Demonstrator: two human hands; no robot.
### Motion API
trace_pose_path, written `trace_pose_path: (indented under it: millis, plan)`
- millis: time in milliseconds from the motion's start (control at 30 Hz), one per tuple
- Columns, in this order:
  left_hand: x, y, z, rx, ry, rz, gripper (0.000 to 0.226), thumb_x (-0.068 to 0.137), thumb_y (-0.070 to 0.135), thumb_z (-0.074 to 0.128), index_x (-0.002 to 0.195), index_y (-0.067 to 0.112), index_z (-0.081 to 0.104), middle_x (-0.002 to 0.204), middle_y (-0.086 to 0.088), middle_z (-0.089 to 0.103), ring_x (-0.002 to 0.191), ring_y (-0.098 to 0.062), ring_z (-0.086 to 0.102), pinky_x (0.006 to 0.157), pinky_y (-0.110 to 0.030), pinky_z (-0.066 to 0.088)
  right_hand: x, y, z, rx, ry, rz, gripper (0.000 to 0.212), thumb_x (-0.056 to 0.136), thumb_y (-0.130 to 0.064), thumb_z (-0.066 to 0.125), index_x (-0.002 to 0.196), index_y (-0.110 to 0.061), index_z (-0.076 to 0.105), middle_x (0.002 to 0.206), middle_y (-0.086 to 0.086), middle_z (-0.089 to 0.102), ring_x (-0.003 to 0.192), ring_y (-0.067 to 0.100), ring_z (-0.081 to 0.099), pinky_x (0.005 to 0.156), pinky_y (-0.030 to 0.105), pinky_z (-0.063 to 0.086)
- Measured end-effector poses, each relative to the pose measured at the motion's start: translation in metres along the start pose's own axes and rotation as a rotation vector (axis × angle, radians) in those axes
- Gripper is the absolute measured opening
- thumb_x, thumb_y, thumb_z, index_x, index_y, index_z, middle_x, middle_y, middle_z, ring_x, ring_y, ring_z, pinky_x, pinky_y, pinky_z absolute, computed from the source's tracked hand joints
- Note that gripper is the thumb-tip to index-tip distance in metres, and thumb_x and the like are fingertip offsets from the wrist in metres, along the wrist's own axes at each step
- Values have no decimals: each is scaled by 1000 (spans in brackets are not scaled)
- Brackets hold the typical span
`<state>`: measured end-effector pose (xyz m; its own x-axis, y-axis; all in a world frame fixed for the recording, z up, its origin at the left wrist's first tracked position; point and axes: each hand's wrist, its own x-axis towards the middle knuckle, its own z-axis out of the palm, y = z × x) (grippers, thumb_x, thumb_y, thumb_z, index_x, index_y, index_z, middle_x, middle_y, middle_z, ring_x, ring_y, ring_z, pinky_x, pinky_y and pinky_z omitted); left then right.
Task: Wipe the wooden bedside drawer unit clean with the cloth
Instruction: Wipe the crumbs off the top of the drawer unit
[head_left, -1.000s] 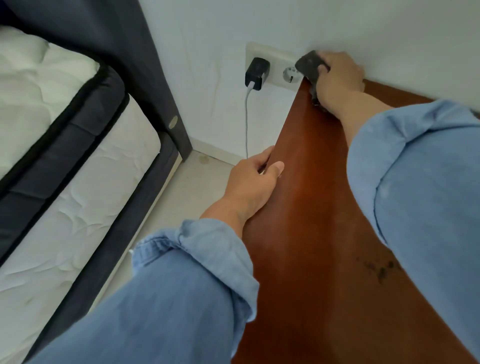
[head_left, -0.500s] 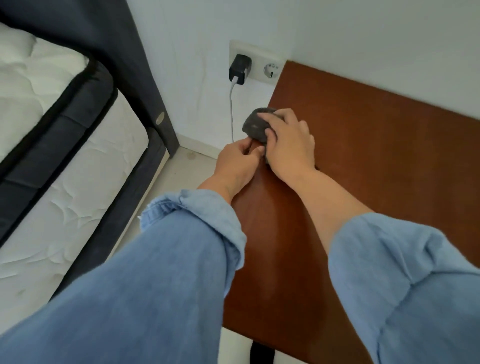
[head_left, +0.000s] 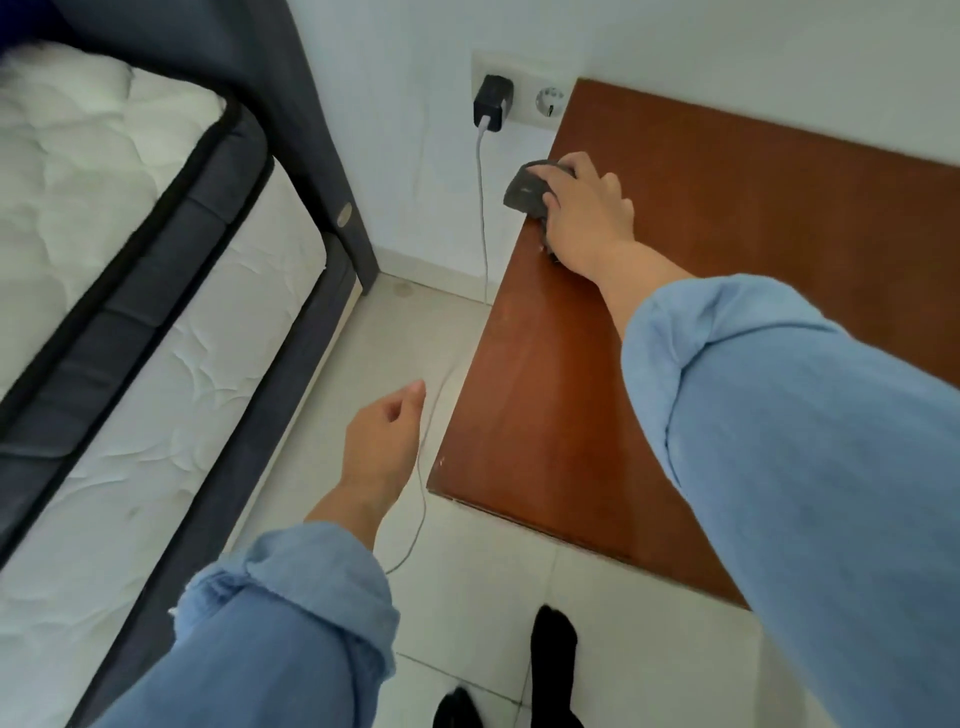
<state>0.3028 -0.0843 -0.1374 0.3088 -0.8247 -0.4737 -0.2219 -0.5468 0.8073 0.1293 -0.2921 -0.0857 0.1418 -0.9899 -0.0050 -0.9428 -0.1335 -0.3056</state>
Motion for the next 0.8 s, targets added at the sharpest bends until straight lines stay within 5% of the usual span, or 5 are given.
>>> trace_pose_path:
  millis: [167, 333, 600, 800]
  plan:
    - [-35, 2, 14, -168, -100, -11, 42, 85, 54, 56, 91, 17, 75, 91, 8, 71, 88, -10, 65, 84, -26, 49, -14, -3, -1, 30, -3, 61, 42, 101, -22, 28, 139, -38, 36, 146, -6, 31, 118, 31, 37, 88, 37, 31]
    - [-44, 8, 14, -178, -111, -1, 33, 91, 40, 57, 116, 22, 67, 105, 9, 69, 102, -11, 63, 98, -30, 46, -52, -20, 4, 46, -15, 62, 42, 101, -22, 28, 139, -38, 37, 146, -7, 30, 117, 30, 37, 86, 36, 30]
    - [-51, 16, 13, -151, -124, 7, 32, 92, 39, 54, 117, 23, 66, 102, 0, 69, 99, -20, 63, 98, -37, 47, -175, -48, 21, 84, 13, -80, 40, 100, -21, 35, 136, -36, 41, 143, -9, 35, 112, 26, 39, 84, 37, 32]
    - [-61, 15, 11, -138, -38, 47, 30, 93, 43, 51, 106, 24, 71, 96, 4, 70, 92, -14, 63, 88, -29, 50, -174, -52, 20, 67, -20, -60, 40, 100, -22, 34, 136, -38, 39, 144, -12, 32, 112, 25, 38, 80, 33, 28]
